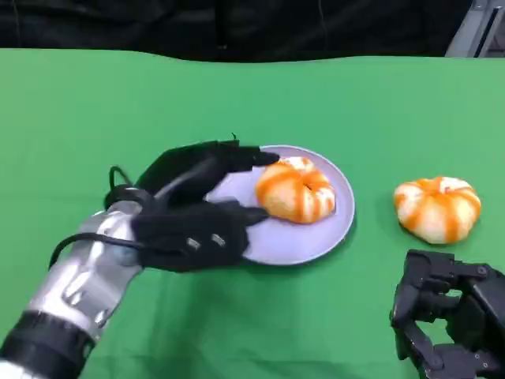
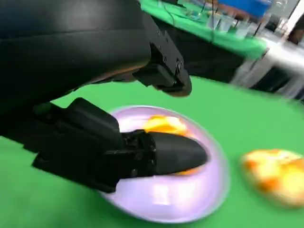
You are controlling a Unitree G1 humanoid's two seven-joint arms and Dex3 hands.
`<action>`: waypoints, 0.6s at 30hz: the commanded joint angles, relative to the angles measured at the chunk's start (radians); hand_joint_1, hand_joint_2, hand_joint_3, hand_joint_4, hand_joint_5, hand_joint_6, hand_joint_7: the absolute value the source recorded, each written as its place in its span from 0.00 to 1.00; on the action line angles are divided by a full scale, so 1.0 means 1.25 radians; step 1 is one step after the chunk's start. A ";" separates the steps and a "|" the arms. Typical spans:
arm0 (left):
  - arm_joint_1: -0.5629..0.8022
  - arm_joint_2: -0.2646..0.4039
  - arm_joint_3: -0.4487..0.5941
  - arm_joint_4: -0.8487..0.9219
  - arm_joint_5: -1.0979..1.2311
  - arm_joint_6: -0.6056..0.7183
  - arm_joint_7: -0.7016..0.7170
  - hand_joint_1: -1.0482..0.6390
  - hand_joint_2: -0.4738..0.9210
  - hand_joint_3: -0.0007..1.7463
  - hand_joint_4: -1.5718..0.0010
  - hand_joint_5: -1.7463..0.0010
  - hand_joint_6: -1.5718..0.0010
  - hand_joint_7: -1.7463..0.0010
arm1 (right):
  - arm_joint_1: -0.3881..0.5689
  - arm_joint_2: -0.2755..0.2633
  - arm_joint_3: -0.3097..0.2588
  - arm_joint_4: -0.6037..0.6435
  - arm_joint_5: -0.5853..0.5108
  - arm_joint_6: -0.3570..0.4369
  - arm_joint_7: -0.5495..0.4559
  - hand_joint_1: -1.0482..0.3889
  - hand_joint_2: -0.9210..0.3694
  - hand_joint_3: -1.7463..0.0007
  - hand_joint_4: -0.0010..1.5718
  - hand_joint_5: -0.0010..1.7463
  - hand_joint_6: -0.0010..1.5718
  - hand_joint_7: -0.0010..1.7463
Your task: Grasp the bread from the table and place it into the plate.
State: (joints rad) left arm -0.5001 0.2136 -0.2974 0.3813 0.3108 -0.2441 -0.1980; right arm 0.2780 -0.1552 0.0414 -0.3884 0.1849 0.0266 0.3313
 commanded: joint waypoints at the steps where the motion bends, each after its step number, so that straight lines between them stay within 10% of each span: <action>1: 0.076 0.017 0.075 -0.091 -0.155 0.015 -0.099 0.67 0.91 0.38 0.25 0.89 0.31 0.96 | 0.003 -0.012 -0.003 -0.022 -0.010 0.011 -0.010 0.71 0.43 0.24 0.56 0.98 0.57 0.82; 3: 0.114 0.014 0.107 -0.156 -0.229 0.061 -0.131 0.69 0.84 0.50 0.19 0.89 0.26 0.97 | 0.001 -0.012 -0.004 -0.019 -0.012 0.007 -0.011 0.71 0.43 0.24 0.56 0.98 0.57 0.81; 4: 0.138 0.010 0.127 -0.196 -0.275 0.092 -0.147 0.66 0.75 0.66 0.28 0.48 0.23 0.71 | 0.000 -0.011 -0.004 -0.016 -0.011 0.004 -0.010 0.73 0.42 0.24 0.56 0.98 0.58 0.81; 7: 0.256 0.028 0.190 -0.378 -0.446 0.254 -0.199 0.62 0.68 0.79 0.40 0.07 0.40 0.20 | -0.007 -0.011 -0.006 -0.007 -0.011 -0.001 -0.007 0.74 0.41 0.24 0.57 0.97 0.58 0.81; 18: 0.561 0.086 0.301 -0.560 -0.621 0.354 -0.294 0.64 0.74 0.76 0.38 0.00 0.50 0.00 | -0.032 -0.018 -0.027 0.045 -0.001 -0.019 0.007 0.77 0.40 0.24 0.56 0.97 0.57 0.81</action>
State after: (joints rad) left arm 0.1347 0.3082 0.0454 -0.3063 -0.4348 0.1910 -0.5483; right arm 0.2457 -0.1582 0.0332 -0.3567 0.1717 0.0250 0.3316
